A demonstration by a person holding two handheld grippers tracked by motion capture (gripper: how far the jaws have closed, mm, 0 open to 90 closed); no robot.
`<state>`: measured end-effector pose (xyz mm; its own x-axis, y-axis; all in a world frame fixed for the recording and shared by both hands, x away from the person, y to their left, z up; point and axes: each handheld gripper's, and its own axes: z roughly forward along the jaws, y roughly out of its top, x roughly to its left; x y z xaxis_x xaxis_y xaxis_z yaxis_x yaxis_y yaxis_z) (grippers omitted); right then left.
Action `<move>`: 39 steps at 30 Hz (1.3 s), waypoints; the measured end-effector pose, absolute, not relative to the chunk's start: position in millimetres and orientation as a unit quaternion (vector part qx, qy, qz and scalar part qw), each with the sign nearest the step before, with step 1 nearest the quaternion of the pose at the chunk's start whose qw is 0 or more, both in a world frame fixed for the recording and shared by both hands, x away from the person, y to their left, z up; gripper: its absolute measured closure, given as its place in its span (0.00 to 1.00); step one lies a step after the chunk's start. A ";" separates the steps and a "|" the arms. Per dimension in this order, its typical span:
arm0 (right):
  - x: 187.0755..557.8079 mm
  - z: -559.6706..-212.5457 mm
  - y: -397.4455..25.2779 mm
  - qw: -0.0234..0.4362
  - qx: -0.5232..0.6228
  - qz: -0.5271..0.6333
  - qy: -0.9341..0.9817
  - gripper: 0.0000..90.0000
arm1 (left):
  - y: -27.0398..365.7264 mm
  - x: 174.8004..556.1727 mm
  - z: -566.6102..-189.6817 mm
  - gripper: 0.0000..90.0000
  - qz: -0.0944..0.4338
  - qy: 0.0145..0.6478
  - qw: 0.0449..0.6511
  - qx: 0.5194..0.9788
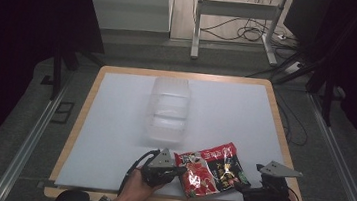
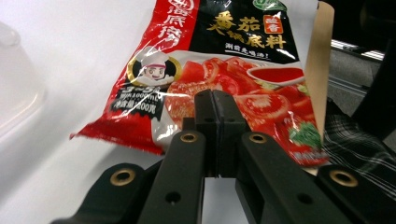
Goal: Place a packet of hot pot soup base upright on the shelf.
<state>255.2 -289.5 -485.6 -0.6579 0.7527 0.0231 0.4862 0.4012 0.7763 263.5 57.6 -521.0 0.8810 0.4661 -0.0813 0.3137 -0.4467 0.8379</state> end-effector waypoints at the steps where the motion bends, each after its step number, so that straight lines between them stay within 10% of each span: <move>1: 255.4 -485.7 -289.6 0.167 0.378 0.396 0.820 0.00 | 55.7 264.9 -522.3 1.00 0.082 0.230 0.472 0.847; 39: 245.6 -478.7 -282.4 0.153 0.358 0.435 0.812 0.00 | 57.4 259.3 -537.3 1.00 0.085 0.225 0.435 0.868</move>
